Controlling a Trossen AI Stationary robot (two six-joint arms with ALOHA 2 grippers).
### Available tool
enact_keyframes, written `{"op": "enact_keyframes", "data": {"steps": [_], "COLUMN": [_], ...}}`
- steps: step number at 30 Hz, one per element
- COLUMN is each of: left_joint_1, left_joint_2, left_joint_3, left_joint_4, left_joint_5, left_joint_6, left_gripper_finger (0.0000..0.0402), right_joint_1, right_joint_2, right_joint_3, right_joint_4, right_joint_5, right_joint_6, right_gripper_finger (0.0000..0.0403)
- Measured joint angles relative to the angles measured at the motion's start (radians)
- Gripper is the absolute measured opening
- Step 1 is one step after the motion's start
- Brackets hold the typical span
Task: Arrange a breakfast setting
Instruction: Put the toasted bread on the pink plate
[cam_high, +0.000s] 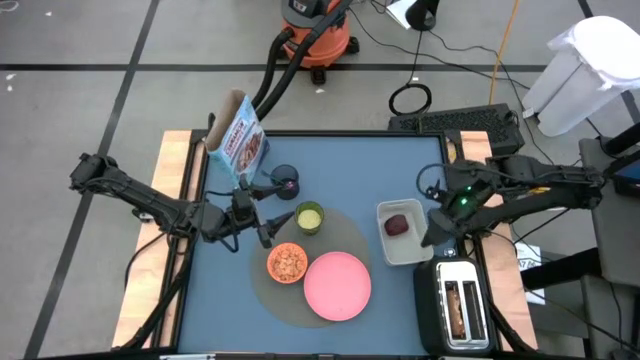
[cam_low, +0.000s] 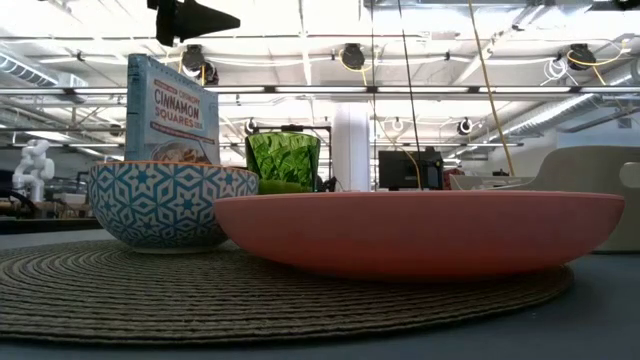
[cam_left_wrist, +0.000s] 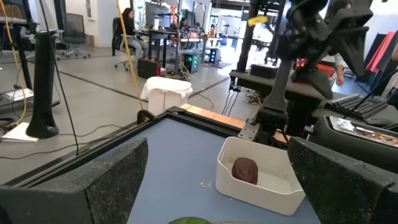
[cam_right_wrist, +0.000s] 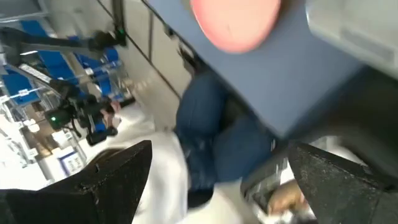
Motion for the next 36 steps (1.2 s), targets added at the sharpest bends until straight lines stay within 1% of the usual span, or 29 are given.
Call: {"op": "enact_keyframes", "data": {"steps": [5,10,15,17,25,30,36], "left_joint_1": [0.0,0.0,0.0,0.0,0.0,0.0,0.0], "left_joint_2": [0.0,0.0,0.0,0.0,0.0,0.0,0.0], "left_joint_3": [0.0,0.0,0.0,0.0,0.0,0.0,0.0], "left_joint_4": [0.0,-0.001,-0.001,-0.001,-0.015,-0.015,-0.015], "left_joint_5": [0.0,0.0,0.0,0.0,0.0,0.0,0.0], "left_joint_6": [0.012,0.025,0.026,0.026,0.026,0.022,0.021], "left_gripper_finger": [0.0392,0.0392,0.0392,0.0392,0.0392,0.0392,0.0392], "right_joint_1": [0.038,0.107,0.192,0.231,0.37,0.455,0.536], "right_joint_2": [0.035,0.066,0.096,0.113,0.173,0.2,0.232], "right_joint_3": [0.0,0.0,0.0,0.0,0.0,0.0,0.0], "right_joint_4": [-0.018,-0.017,-0.017,-0.018,-0.016,-0.016,0.043], "right_joint_5": [-0.094,-0.122,-0.108,-0.088,-0.087,-0.087,-0.087], "right_joint_6": [0.132,0.236,0.319,0.342,0.415,0.511,0.614], "right_gripper_finger": [0.0368,0.0368,0.0368,0.0368,0.0368,0.0368,0.0368]}}
